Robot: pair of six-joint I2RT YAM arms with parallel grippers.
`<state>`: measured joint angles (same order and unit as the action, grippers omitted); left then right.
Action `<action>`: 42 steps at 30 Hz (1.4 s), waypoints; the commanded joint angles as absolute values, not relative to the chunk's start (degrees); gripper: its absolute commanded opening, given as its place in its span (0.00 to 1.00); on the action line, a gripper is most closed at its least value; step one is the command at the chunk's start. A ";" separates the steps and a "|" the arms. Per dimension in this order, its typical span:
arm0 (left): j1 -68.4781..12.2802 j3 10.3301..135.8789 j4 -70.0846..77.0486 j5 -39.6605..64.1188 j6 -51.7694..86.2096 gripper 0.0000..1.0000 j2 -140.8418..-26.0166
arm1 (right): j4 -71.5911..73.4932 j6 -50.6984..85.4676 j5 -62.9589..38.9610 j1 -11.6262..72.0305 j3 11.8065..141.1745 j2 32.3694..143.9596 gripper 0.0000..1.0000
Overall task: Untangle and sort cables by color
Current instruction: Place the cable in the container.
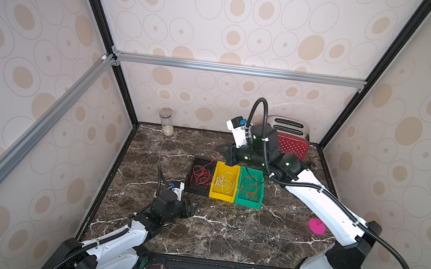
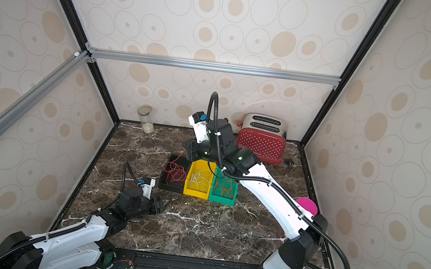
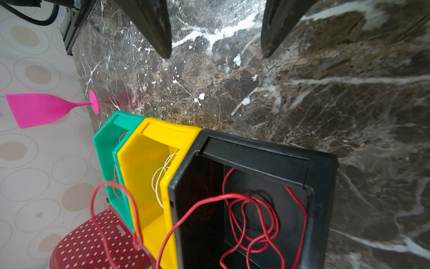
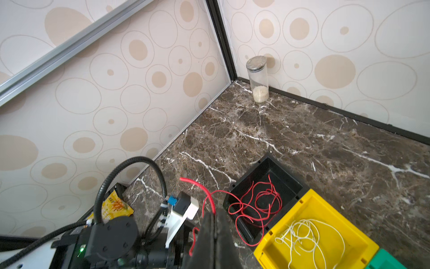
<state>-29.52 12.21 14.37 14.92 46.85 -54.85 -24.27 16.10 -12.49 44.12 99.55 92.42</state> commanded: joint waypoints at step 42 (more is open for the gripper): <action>-27.86 13.45 8.50 14.33 48.33 0.62 -50.01 | -36.90 10.65 19.32 43.54 110.76 122.34 0.00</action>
<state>-28.29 11.81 8.95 14.92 48.80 -49.89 -35.92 10.87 14.41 43.59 112.53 126.23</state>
